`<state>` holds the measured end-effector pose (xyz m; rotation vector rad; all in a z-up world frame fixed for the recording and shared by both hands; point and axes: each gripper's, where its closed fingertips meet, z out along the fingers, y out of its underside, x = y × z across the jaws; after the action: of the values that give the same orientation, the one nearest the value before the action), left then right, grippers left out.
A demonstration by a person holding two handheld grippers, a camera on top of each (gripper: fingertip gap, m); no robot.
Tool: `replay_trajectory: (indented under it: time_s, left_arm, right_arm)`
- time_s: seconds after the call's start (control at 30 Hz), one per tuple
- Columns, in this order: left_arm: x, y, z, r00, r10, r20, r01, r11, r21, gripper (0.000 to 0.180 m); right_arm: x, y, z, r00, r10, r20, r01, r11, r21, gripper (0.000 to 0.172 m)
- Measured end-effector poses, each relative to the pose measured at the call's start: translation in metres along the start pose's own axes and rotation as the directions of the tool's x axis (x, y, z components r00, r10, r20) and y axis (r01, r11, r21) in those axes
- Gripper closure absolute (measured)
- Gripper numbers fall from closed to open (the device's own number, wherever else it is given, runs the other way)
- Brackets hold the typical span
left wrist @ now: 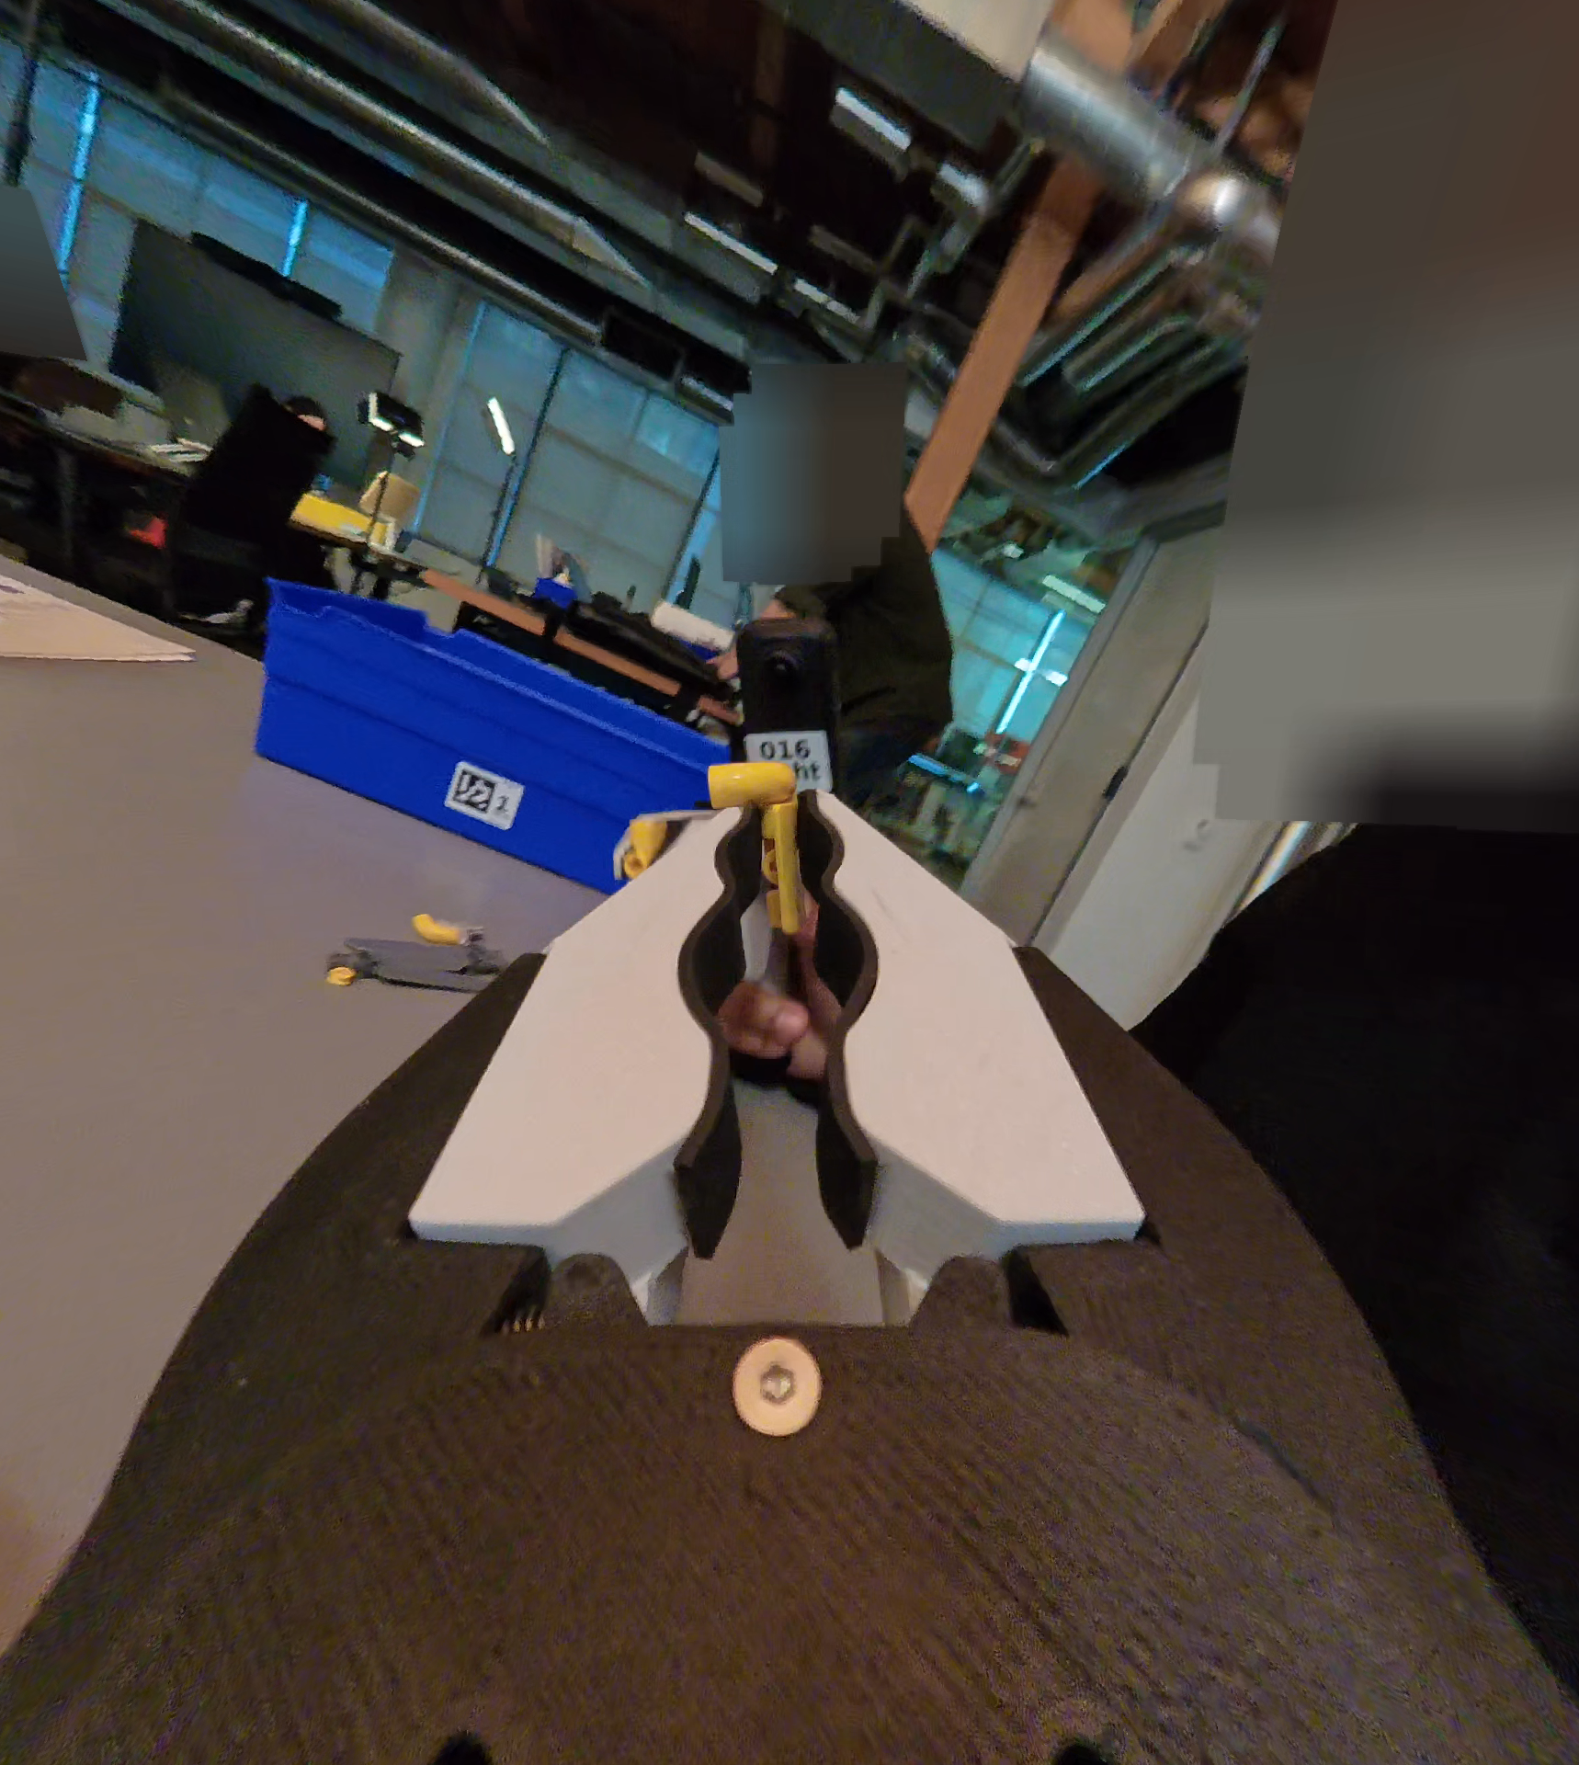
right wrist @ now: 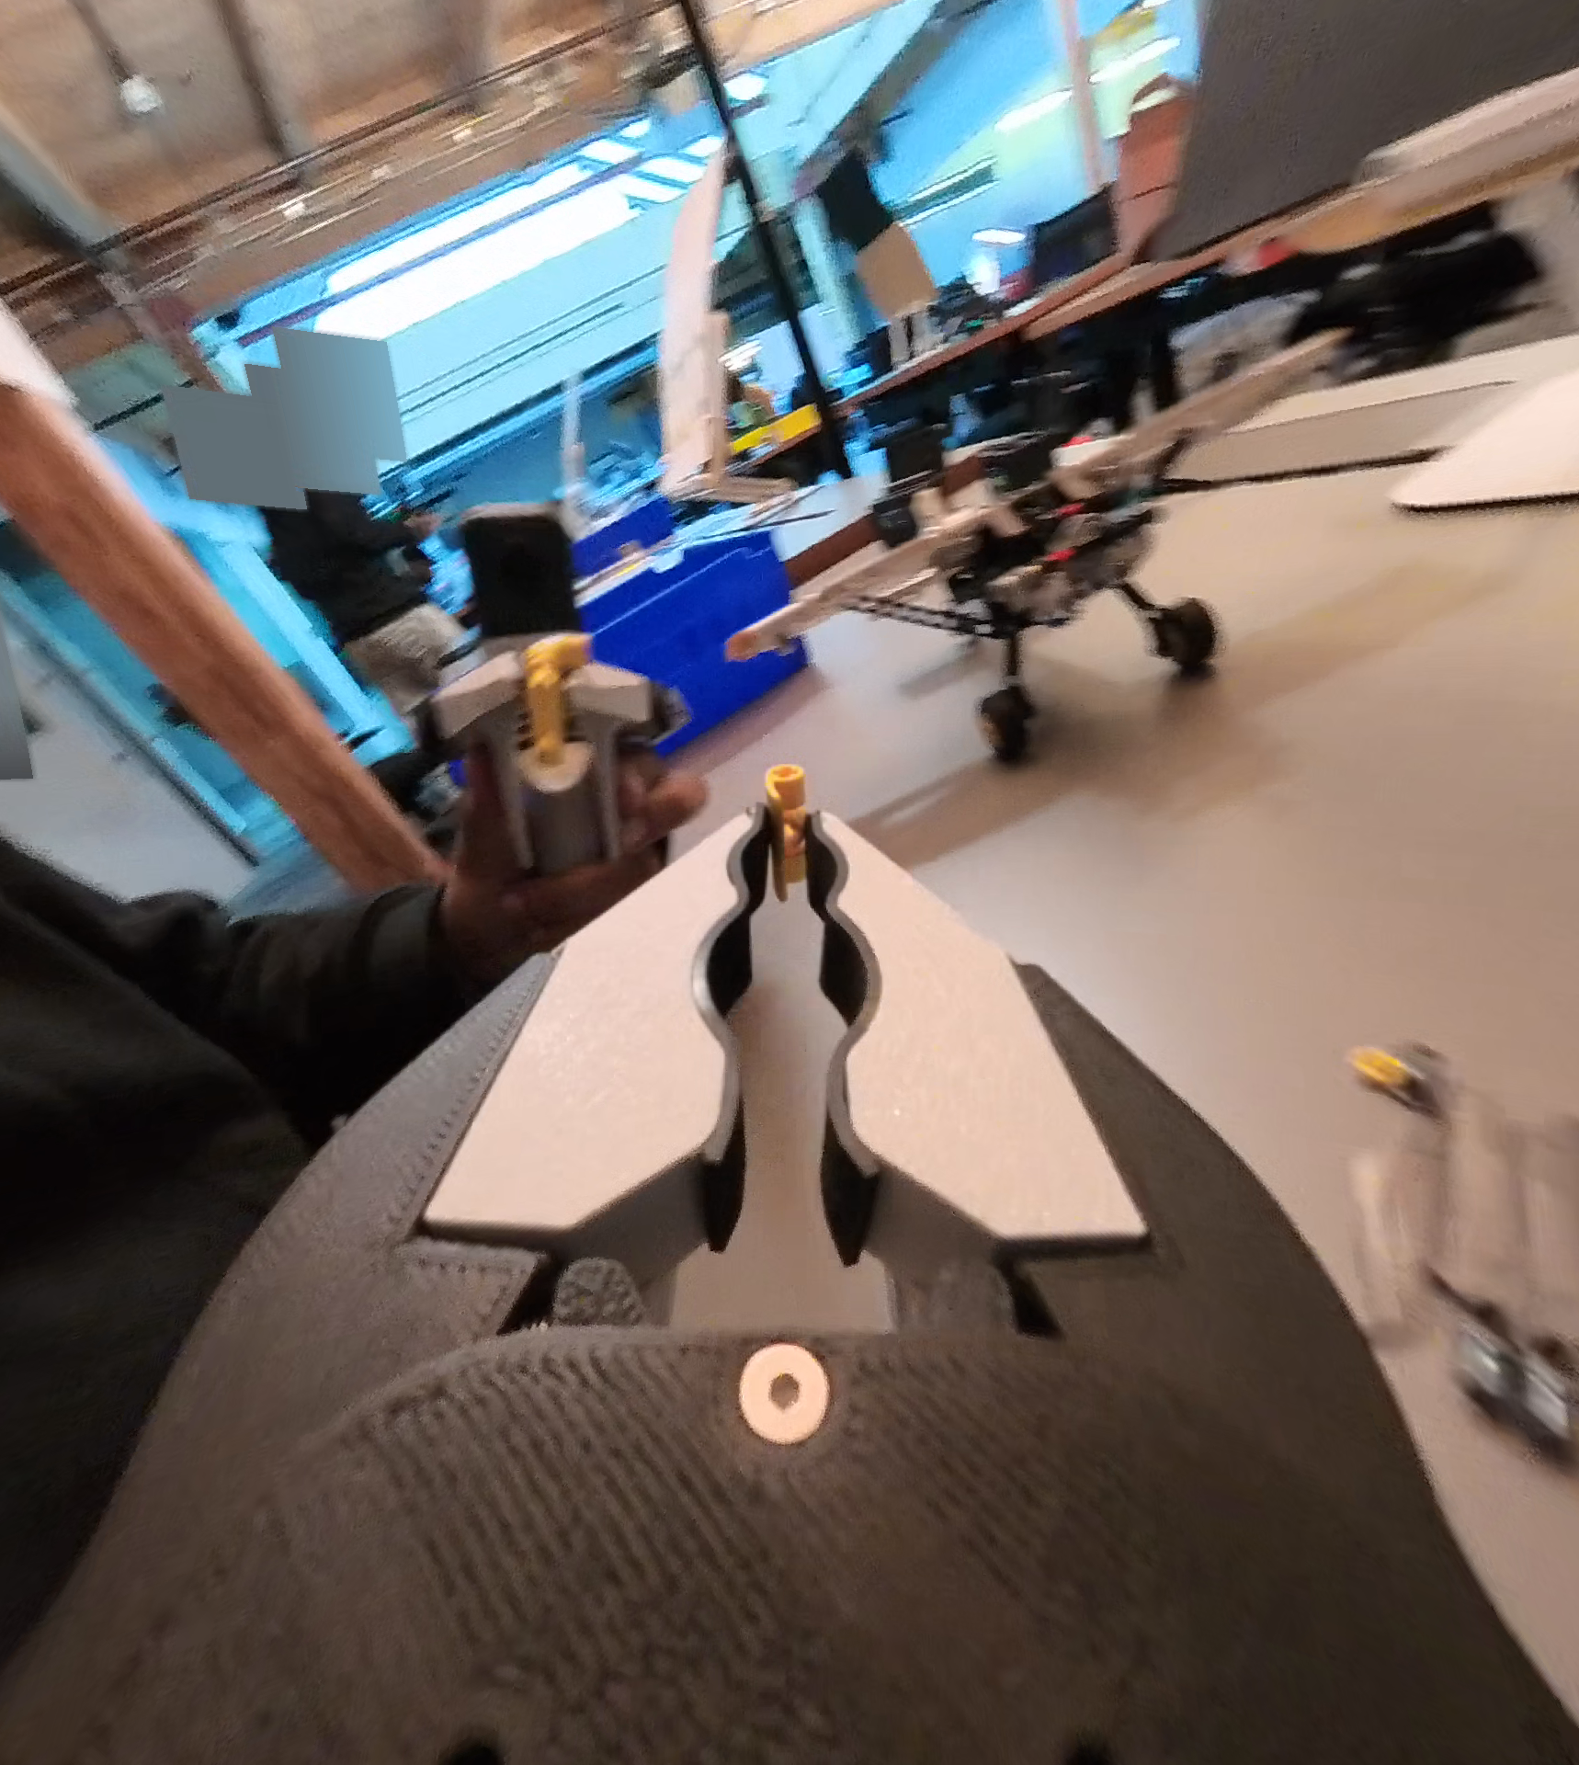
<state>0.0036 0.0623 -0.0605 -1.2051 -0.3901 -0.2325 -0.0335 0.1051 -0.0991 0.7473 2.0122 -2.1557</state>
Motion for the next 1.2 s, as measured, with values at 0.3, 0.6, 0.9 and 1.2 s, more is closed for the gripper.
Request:
replay_trajectory:
  time_s: [0.3, 0.6, 0.9, 1.2]
  left_arm:
    - [-0.001, 0.015, 0.006, 0.999, 0.035, 0.021, -0.033, 0.997, -0.076, 0.175]
    - [-0.003, 0.01, 0.004, 1.0, -0.025, 0.009, 0.025, 0.999, -0.036, 0.176]
    - [-0.003, 0.012, 0.004, 1.0, -0.027, 0.011, 0.027, 0.999, -0.044, 0.176]
    - [-0.01, 0.016, 0.006, 0.998, -0.059, 0.036, 0.061, 0.996, -0.062, 0.176]
  right_arm:
    - [0.109, 0.005, -0.085, 0.827, 0.288, -0.483, -0.277, 0.956, 0.095, 0.167]
    - [0.123, 0.047, -0.071, 0.758, 0.267, -0.595, -0.416, 0.901, -0.126, 0.167]
    - [0.121, 0.022, -0.078, 0.783, 0.237, -0.576, -0.307, 0.951, -0.026, 0.142]
    - [-0.009, -0.023, -0.009, 1.0, -0.002, 0.01, 0.002, 0.998, 0.063, 0.142]
